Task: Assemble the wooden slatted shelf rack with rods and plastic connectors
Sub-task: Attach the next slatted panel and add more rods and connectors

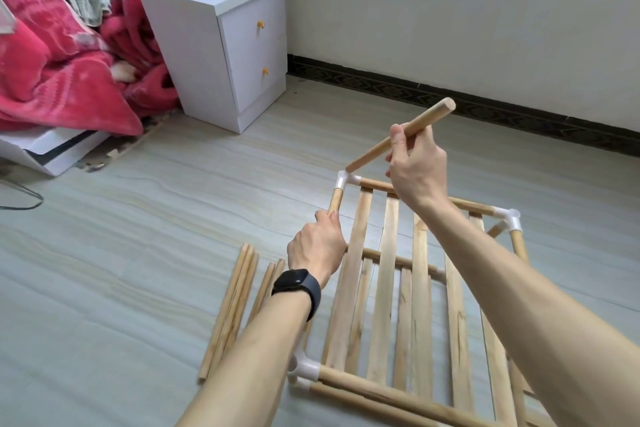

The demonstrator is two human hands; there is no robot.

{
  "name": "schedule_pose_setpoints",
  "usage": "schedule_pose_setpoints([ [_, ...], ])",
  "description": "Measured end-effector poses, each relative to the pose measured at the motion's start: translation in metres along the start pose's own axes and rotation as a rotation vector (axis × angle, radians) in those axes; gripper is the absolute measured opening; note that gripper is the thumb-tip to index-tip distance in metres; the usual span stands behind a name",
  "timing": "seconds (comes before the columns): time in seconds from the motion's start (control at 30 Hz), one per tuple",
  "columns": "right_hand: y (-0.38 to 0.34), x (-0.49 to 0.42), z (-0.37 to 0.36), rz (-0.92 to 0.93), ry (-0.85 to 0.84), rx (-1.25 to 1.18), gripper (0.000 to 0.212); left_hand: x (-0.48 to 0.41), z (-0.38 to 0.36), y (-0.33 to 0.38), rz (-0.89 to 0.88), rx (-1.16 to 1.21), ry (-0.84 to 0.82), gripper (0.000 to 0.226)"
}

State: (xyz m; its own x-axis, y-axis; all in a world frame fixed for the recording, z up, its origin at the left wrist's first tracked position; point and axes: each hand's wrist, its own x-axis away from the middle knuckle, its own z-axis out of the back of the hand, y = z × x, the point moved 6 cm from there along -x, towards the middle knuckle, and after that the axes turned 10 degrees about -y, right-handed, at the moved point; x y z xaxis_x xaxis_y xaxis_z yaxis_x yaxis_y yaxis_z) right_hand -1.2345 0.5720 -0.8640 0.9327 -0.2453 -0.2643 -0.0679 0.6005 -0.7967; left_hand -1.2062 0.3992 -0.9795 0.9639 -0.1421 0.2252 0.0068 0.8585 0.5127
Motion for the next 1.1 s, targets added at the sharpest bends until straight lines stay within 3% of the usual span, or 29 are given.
schedule_pose_setpoints([
  [0.13, -0.001, -0.005, -0.008, 0.048, -0.084, 0.143, 0.029, -0.001, 0.0, 0.0, 0.006, -0.01, 0.002, 0.049],
  [0.47, -0.006, 0.006, -0.009, 0.127, 0.057, 0.045, 0.017, -0.003, -0.002, -0.002, 0.01, 0.001, 0.016, 0.045],
  [0.67, -0.018, 0.001, -0.014, 0.155, -0.039, 0.108, 0.028, 0.0, 0.0, 0.0, -0.014, -0.015, 0.041, 0.041],
  [0.8, -0.031, -0.009, -0.023, 0.127, -0.111, 0.235, 0.032, 0.002, 0.0, 0.006, -0.079, -0.112, 0.075, 0.024],
  [0.93, -0.034, -0.024, -0.023, 0.016, -0.101, 0.33, 0.029, 0.002, -0.006, 0.01, -0.171, -0.207, 0.063, 0.075],
  [1.1, -0.043, -0.039, -0.027, -0.037, -0.185, 0.409, 0.034, 0.002, -0.007, 0.01, -0.219, -0.219, 0.034, 0.079],
])
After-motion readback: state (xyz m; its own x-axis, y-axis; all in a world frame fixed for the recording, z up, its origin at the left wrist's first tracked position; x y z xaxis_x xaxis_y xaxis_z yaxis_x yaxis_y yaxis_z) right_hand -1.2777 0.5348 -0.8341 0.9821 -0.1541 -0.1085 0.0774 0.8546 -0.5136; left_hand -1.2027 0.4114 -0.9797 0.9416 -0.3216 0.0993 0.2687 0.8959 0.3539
